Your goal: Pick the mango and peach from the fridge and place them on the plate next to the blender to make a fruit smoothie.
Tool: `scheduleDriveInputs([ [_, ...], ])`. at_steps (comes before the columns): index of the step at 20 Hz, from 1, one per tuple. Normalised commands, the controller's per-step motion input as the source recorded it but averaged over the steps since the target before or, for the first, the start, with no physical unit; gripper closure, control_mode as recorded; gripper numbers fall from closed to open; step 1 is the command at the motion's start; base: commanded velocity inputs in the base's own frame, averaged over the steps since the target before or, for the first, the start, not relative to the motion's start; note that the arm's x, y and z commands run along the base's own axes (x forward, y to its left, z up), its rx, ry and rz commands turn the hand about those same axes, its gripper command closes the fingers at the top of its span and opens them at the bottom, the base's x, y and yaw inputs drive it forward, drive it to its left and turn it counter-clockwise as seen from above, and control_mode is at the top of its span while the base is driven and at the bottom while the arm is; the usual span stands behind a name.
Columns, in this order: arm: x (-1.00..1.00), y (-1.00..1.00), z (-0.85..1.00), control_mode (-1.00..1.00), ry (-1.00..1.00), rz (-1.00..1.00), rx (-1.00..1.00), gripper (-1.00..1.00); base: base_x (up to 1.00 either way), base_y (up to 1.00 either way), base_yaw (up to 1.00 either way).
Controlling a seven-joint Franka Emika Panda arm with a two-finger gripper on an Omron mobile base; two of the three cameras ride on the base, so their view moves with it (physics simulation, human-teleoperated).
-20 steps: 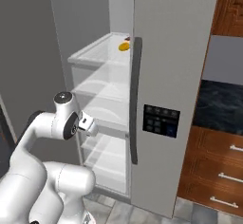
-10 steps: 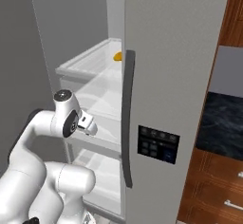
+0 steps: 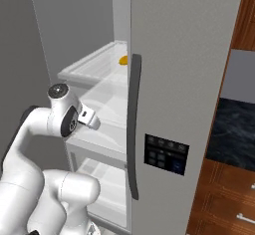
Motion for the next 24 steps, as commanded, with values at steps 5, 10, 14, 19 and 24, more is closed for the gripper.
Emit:
scheduleDriveInputs([
  [5, 0.07, 0.0, 1.0, -1.0, -0.14, -0.19, 0.0, -1.0, 0.0, 0.0, 0.0],
  [10, 0.01, -0.02, 1.0, -1.0, -0.07, -0.16, -0.01, -1.0, 0.0, 0.0, 0.0],
  [14, 0.25, -0.17, 0.86, -1.0, -0.04, -0.15, -0.02, -1.0, 0.0, 0.0, 0.0],
  [19, 0.62, -0.21, 0.47, -1.0, -0.01, -0.05, 0.0, -1.0, 0.0, 0.0, 0.0],
  [24, 0.77, -0.1, 0.17, -1.0, 0.0, -0.01, 0.0, -1.0, 0.0, 0.0, 0.0],
])
